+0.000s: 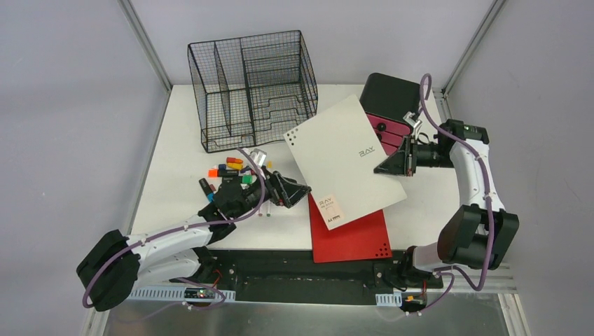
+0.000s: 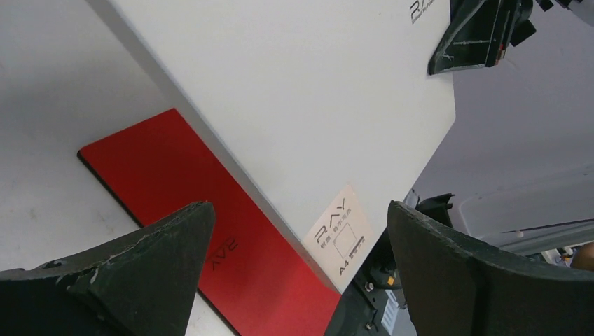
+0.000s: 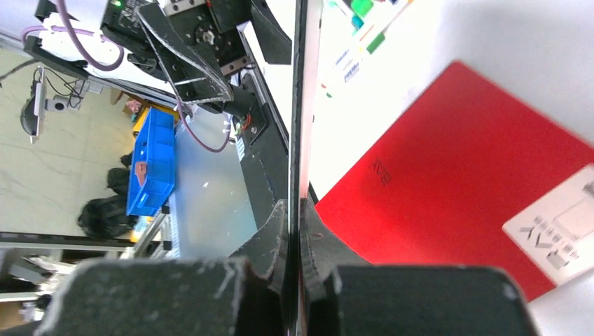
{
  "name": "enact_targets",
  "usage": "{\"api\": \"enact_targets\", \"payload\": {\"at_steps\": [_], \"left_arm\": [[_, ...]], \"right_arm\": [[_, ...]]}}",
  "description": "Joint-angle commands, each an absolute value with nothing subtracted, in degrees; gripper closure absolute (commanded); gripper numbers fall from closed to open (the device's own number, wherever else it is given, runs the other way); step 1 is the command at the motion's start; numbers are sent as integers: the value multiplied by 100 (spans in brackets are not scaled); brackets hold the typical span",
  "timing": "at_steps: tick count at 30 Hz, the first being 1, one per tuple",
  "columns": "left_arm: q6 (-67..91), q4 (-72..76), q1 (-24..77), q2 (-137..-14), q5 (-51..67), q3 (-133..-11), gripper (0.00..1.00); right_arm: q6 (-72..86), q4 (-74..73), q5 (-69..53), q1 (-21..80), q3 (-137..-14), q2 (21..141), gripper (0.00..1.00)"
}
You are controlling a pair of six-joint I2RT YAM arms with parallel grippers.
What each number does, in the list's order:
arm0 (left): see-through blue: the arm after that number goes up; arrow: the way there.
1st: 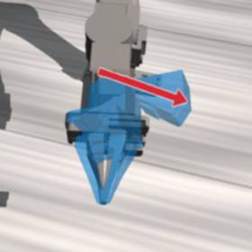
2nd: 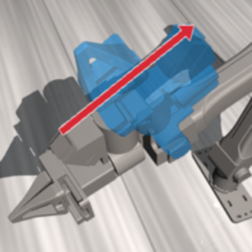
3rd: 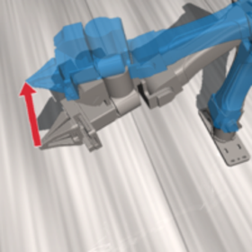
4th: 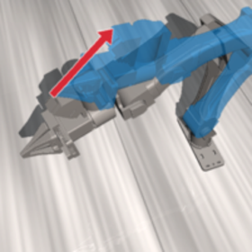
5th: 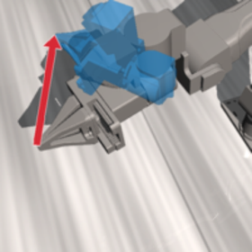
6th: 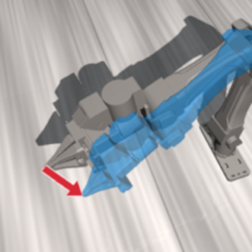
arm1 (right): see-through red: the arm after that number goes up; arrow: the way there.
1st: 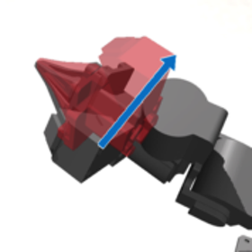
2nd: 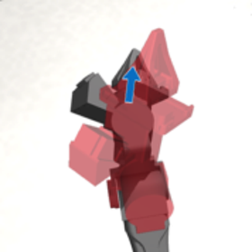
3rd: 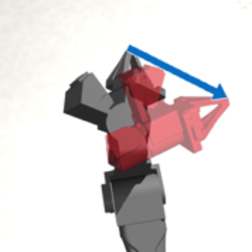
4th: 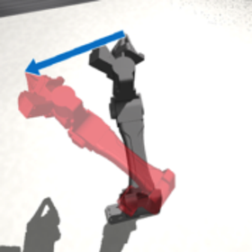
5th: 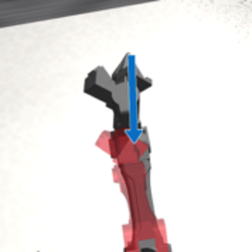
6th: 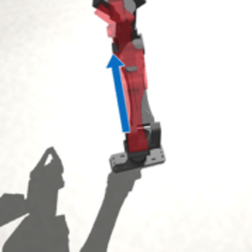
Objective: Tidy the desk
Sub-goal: Pick up the folder from the center of the board.
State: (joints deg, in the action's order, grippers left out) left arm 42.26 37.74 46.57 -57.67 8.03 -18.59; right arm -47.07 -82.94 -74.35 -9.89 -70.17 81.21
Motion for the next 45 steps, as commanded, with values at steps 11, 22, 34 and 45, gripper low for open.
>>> {"api": "enact_targets", "payload": {"at_steps": [11, 22, 34, 45], "left_arm": [[5014, 5885, 3744, -6502, 2194, -2160, 1], [5478, 7967, 3349, -7964, 3903, -2933, 19], [5230, 6929, 3212, -7626, 4429, -3305, 100], [3650, 3136, 2235, -5267, 4077, -3520, 100]], "right_arm": [[-5151, -8812, -8898, -907, -7503, 7573, 100], [-1574, -4898, -8973, -850, -6098, 6626, 100], [-1471, -4639, -8531, -826, -5912, 6646, 92], [-2484, -5534, -6840, -812, -6101, 6521, 1]]}}
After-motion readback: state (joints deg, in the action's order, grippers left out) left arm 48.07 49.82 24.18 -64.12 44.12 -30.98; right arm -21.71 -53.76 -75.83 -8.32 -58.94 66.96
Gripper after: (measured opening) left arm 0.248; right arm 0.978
